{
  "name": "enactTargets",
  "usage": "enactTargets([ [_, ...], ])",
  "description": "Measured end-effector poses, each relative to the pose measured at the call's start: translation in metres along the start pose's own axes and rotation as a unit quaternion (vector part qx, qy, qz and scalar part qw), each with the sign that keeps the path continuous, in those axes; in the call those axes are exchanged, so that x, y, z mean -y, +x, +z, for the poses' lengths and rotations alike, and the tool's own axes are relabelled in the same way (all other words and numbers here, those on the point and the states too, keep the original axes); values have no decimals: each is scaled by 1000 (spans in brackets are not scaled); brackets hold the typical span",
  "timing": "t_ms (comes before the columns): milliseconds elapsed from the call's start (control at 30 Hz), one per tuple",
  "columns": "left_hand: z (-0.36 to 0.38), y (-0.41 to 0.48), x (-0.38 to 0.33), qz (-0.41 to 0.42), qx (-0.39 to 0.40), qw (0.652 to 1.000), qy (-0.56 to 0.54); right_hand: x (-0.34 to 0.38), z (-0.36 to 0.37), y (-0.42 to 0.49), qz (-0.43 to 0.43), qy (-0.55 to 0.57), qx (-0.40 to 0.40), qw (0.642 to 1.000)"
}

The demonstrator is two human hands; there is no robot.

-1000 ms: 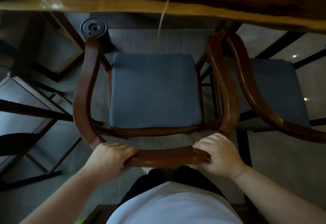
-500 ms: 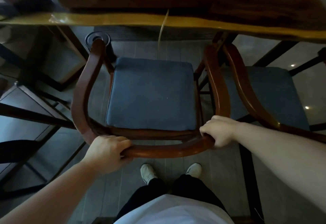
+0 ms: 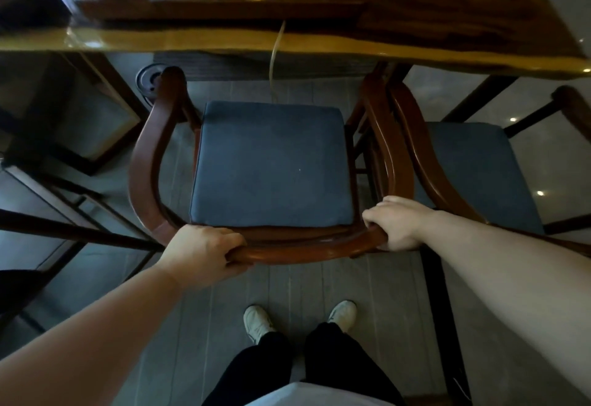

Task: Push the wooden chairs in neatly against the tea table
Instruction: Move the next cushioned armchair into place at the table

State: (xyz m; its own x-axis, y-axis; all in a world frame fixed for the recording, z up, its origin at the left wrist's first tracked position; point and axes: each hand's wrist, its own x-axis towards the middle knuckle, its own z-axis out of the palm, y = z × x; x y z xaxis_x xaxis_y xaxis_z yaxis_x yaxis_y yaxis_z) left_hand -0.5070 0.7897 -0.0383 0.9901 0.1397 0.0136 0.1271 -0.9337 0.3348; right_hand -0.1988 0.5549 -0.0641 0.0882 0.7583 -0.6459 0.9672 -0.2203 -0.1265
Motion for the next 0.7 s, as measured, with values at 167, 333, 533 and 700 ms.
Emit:
enactTargets([
  [167,7,3,-9,-26,13,1000,-4,-5,0,-8,11,4,-14,1000],
  [333,11,2,-14,-32,17,999,-5,-10,2,-12,2,15,-13,1000],
  [533,12,10,-19,-34,25,999,-3,-20,-11,-10,5,15,39,999],
  [700,12,13,-13,-17,50,999,-12,-13,-14,-13,28,-9,24,999],
])
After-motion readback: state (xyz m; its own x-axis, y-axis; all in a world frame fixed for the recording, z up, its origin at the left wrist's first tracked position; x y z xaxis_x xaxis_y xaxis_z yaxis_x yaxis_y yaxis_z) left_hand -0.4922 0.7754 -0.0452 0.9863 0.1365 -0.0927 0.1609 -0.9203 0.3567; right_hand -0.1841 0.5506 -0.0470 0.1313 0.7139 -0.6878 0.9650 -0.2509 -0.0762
